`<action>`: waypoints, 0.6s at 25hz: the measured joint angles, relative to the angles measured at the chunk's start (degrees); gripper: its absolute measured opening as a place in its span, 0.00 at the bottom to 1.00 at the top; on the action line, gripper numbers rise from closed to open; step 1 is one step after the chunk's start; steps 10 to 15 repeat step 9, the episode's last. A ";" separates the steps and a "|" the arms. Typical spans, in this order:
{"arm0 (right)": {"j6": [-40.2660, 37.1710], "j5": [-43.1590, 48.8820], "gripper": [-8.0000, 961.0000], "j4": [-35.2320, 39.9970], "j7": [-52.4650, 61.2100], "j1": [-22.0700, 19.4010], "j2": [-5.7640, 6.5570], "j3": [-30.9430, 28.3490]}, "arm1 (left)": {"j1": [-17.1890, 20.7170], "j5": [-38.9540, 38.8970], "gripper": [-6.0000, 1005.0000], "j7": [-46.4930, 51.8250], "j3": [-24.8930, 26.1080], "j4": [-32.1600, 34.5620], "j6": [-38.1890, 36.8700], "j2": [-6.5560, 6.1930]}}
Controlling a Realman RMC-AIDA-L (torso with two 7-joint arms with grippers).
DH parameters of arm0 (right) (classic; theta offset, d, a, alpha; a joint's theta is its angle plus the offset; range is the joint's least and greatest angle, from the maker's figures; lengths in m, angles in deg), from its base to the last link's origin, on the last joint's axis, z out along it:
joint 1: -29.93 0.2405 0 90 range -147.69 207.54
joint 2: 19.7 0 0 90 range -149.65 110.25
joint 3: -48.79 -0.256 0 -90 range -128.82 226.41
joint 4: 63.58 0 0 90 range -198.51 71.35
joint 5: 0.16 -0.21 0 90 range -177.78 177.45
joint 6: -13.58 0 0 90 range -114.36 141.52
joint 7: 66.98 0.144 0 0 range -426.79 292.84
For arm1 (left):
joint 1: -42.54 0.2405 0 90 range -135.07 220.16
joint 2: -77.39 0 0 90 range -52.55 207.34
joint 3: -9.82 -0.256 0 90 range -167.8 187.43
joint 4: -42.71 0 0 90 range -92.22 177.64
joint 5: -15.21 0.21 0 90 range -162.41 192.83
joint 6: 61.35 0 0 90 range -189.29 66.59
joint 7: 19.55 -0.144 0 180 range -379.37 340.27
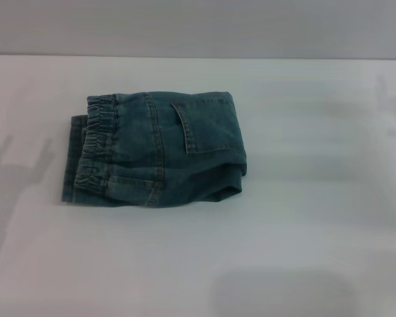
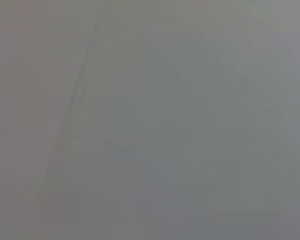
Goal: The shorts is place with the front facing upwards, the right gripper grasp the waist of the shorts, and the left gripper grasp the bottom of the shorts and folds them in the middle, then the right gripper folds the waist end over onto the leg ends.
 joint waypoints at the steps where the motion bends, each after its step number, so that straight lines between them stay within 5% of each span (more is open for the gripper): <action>1: 0.00 0.00 0.45 0.00 0.00 0.00 0.00 0.00 | 0.06 -0.01 0.81 -0.69 0.26 -0.28 0.12 0.00; 15: 1.09 -2.20 0.45 -0.33 -3.65 1.38 -0.05 0.08 | -1.18 0.25 0.81 -2.49 0.76 -2.05 3.22 0.06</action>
